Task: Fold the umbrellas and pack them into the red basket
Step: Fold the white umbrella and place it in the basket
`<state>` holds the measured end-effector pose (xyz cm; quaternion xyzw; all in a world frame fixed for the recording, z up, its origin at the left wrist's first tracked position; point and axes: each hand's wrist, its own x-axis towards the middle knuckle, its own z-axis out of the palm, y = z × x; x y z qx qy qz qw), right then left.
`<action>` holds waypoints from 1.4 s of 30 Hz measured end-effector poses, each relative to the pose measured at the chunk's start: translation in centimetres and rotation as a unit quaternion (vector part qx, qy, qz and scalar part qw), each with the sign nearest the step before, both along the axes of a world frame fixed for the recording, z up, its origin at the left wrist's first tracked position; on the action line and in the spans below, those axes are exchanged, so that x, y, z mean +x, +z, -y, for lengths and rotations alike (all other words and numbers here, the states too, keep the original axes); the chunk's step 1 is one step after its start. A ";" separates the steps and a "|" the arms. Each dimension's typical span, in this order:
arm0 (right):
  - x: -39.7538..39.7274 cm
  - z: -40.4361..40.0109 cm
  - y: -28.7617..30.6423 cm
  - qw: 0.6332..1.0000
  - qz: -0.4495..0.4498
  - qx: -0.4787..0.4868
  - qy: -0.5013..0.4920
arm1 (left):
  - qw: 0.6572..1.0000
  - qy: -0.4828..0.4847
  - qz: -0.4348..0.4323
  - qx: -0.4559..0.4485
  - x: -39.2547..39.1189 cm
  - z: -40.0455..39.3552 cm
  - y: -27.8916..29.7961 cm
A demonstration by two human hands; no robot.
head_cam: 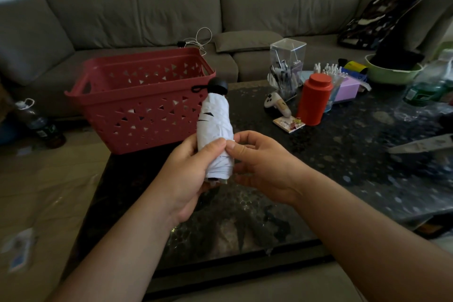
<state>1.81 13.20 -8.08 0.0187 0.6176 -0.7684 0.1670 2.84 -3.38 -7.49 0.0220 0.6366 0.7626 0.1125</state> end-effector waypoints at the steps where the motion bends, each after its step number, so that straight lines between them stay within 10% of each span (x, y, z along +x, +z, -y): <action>1: -0.1 0.0 -0.1 1.000 0.008 -0.013 0.003 | 1.000 0.000 -0.004 0.007 0.2 -0.4 0.0; 16: 0.2 -0.3 -0.3 0.978 0.061 -0.158 0.120 | 0.972 -0.049 0.146 0.175 1.0 -1.9 0.6; 26: 0.3 2.0 -0.3 0.983 0.010 -0.159 -0.086 | 0.962 0.184 -0.192 -0.055 0.8 -2.9 -2.0; 42: 0.3 2.4 0.8 0.972 -0.083 -0.166 -0.141 | 0.959 0.256 -0.121 0.032 -0.7 -1.9 -1.7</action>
